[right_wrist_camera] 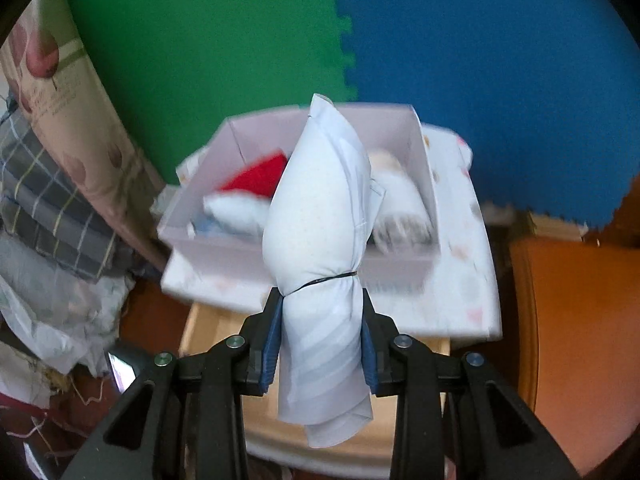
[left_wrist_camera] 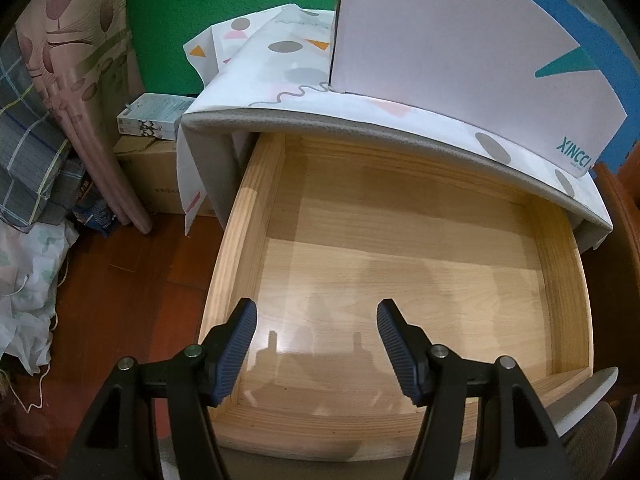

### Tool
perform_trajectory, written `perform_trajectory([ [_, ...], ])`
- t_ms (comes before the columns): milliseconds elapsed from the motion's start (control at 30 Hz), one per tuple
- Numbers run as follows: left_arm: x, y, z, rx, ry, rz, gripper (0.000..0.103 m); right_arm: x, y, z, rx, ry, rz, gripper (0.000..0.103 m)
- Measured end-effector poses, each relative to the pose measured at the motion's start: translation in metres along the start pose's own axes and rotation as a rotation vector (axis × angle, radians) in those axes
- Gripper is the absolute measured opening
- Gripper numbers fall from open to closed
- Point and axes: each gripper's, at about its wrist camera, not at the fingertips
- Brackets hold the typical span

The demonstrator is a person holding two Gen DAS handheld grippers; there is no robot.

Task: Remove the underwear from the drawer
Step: 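Carry the pale grey-blue underwear over the white box with the right tool, then open the right tool to drop the pale grey-blue underwear into the box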

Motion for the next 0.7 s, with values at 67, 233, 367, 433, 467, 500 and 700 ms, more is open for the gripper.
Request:
perform_trajectory([
  [67,0.001,0.0,-0.001,0.004,0.005,0.002,0.064,-0.004,-0.022,-0.008,0.01,0.008,0.009,0.031],
  [233,0.001,-0.001,-0.001,0.012,0.014,0.005,0.064,-0.026,-0.067,-0.031,0.016,0.028,0.007,0.031],
  [367,0.002,0.0,0.0,0.014,0.016,0.01,0.064,-0.057,-0.091,-0.043,0.021,0.074,-0.026,0.031],
  [433,0.002,0.001,0.0,0.018,0.018,0.012,0.064,-0.071,-0.097,-0.044,0.023,0.092,-0.045,0.031],
  [467,0.002,0.001,0.0,0.021,0.019,0.012,0.064,-0.081,-0.101,-0.044,0.023,0.102,-0.067,0.031],
  [500,0.003,0.001,0.0,0.022,0.021,0.012,0.064,-0.089,-0.103,-0.043,0.02,0.109,-0.081,0.031],
  [700,0.002,-0.001,-0.005,0.036,0.032,0.013,0.064,-0.121,-0.107,-0.039,0.007,0.137,-0.122,0.033],
])
Point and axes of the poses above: each gripper's, at about its wrist camera, not at the fingertips, and x roughly against the way its jaws point, z to its right, y to its underside, and after that the axes turned 9 degrees about -z, right-handed
